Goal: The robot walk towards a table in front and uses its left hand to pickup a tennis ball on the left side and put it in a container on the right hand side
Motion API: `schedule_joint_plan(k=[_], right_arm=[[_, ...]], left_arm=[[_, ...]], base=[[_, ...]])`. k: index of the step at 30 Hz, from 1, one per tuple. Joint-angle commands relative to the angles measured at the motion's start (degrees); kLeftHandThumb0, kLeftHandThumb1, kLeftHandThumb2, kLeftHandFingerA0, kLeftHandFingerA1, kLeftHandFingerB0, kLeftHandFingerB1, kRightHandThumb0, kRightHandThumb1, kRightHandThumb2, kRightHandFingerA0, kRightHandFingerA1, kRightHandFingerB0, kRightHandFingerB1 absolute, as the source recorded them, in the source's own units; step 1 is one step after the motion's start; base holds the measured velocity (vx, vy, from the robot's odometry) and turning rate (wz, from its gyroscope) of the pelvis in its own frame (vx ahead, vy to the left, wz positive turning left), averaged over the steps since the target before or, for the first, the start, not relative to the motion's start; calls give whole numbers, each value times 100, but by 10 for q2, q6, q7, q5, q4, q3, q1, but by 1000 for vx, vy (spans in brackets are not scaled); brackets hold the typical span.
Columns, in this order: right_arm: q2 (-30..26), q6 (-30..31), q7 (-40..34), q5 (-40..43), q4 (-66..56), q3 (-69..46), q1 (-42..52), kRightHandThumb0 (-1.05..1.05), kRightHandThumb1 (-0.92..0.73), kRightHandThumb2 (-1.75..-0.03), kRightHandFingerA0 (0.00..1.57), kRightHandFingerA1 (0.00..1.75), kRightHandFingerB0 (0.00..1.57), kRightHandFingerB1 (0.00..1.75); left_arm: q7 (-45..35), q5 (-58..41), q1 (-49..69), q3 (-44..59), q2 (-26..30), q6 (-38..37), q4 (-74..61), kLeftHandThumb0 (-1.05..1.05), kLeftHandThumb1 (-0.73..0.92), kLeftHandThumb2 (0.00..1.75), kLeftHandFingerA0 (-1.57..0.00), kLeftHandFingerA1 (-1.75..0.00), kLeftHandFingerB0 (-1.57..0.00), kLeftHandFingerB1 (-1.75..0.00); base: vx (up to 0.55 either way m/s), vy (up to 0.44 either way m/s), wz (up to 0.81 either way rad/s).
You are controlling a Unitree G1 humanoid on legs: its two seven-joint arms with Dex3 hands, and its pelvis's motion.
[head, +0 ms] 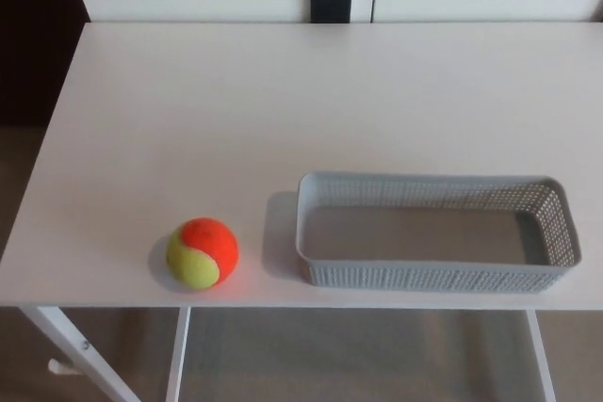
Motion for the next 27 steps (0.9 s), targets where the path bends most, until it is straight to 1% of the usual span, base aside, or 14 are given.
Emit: schedule_joint_plan(k=[1, 2, 3, 4, 5, 7, 9, 10, 14, 15, 17, 22, 23, 27], right_arm=[[0, 3, 0, 1, 0, 1, 7, -53, -51, -56, 49, 40, 40, 36], [-2, 7, 3, 6, 4, -3, 2, -49, -51, -55, 49, 40, 39, 35], [-4, 10, 5, 9, 7, -6, -2, -49, -51, -55, 49, 40, 39, 35], [-4, 13, 6, 12, 15, -9, -12, -53, -42, -73, 46, 51, 35, 45], [-3, 14, 4, 12, 22, -9, -19, -53, -42, -73, 46, 51, 35, 45], [-2, 16, 3, 11, 27, -9, -24, -53, -42, -73, 48, 51, 35, 45], [-7, 15, -2, 2, 24, -3, -23, -56, -43, -74, 47, 50, 33, 45], [-7, 17, -5, -1, 17, -1, -19, -49, -51, -56, 53, 40, 39, 36], [-6, 16, -7, -1, 17, -1, -19, -48, -51, -55, 52, 40, 39, 35], [-5, 16, -10, -3, 16, 0, -17, -52, -43, -74, 48, 50, 34, 45], [-4, 14, -14, -5, 19, 1, -17, -51, -43, -73, 47, 50, 34, 45], [-6, 12, -17, -9, 19, 2, -20, -51, -43, -73, 47, 50, 34, 45], [-6, 9, -8, -4, 18, 0, -21, -53, -43, -74, 48, 51, 34, 46], [-7, 7, -15, -9, 10, 2, -27, -52, -43, -74, 48, 52, 35, 46]], left_arm=[[17, 30, 27, -14, 12, -19, -35, -33, 44, 62, -39, -45, -33, -41], [-25, 13, 83, -40, 15, -19, -147, -38, 45, 63, -29, -42, -26, -38], [-57, 0, 124, -58, 17, -20, -230, -38, 45, 63, -29, -42, -26, -38], [-111, -32, 197, -89, 37, -43, -375, -52, 41, 68, -28, -45, -21, -39], [-138, -57, 237, -105, 58, -70, -455, -52, 41, 68, -28, -45, -21, -39], [-152, -83, 273, -113, 80, -89, -547, -55, 41, 70, -27, -46, -19, -39], [-145, -156, 332, -106, 120, -119, -763, -46, 39, 65, -26, -43, -18, -38], [-138, -181, 336, -93, 128, -128, -828, -43, 37, 63, -28, -44, -19, -37], [-129, -200, 325, -69, 127, -127, -885, -43, 36, 62, -29, -44, -20, -37], [-103, -200, 290, -49, 121, -105, -929, -21, 19, 80, -13, -54, -12, -53], [-40, -173, 187, -12, 99, -46, -1002, -22, 14, 78, -13, -54, -12, -53], [-22, -156, 152, -6, 85, -10, -1021, -22, 17, 79, -11, -54, -11, -52], [-4, -112, 74, -3, 70, 21, -1007, -50, 34, 64, -21, -45, -19, -37], [0, -51, -74, -3, 66, 68, -939, -48, 35, 62, -15, -47, -10, -44]], base=[[0, 0, 0], [0, 0, 0], [0, 0, 0], [0, 0, 0], [0, 0, 0], [0, 0, 0], [0, 0, 0], [0, 0, 0], [0, 0, 0], [0, 0, 0], [0, 0, 0], [0, 0, 0], [0, 0, 0], [0, 0, 0]])
